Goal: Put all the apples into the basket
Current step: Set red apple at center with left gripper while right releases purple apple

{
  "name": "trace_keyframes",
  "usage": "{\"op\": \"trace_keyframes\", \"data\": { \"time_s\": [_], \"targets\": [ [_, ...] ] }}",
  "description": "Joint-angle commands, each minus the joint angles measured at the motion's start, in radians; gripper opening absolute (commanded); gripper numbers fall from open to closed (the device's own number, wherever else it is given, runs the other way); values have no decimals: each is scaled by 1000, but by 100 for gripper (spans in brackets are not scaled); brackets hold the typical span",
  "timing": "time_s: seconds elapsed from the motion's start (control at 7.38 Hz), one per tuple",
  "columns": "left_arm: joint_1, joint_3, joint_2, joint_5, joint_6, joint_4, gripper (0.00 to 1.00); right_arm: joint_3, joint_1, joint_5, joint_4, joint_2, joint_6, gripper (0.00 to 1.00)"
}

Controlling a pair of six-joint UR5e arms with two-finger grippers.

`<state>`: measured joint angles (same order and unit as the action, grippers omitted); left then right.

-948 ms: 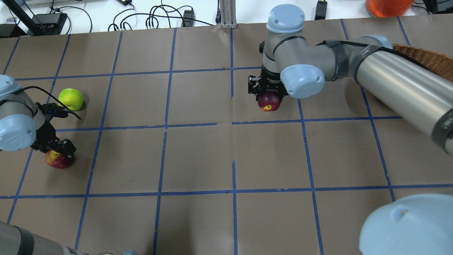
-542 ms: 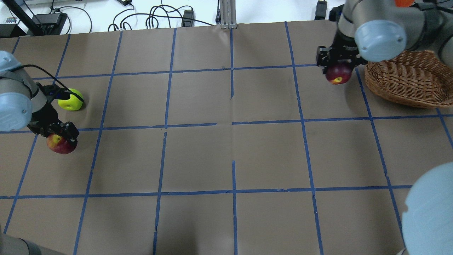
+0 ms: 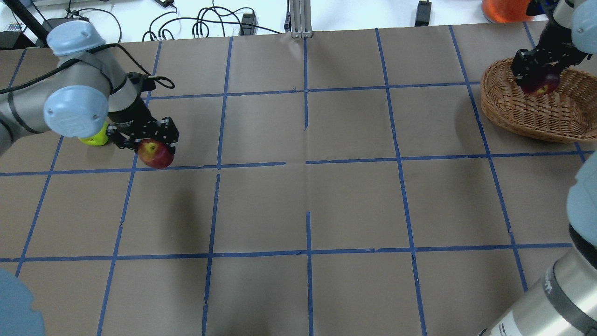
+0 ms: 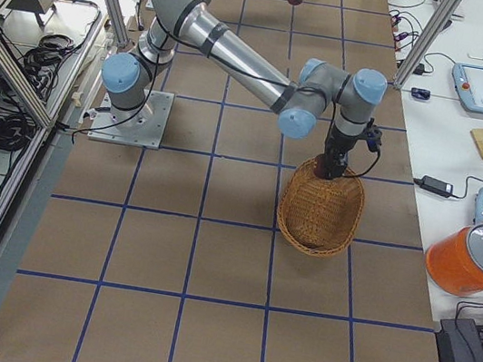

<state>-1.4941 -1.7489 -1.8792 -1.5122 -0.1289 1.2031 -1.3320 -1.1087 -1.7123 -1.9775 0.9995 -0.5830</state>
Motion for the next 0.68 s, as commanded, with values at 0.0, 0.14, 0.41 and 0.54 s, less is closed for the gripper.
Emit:
{"op": "trace_keyframes", "data": {
  "time_s": [0.0,0.14,0.41,0.54],
  "targets": [
    [-270,-1,-59,69,-374,-193,10,33,93,7,-99,-97,-112,32],
    [-361,-6,-96,63,-452,-245,10,33,96,13,-116,-105,-113,74],
    [-423,-4,-164,56,-487,-316,10,39,96,7,-113,-96,-100,100],
    [-426,-9,-187,59,-492,-345,28,56,87,13,-103,-90,-103,100]
  ]
}}
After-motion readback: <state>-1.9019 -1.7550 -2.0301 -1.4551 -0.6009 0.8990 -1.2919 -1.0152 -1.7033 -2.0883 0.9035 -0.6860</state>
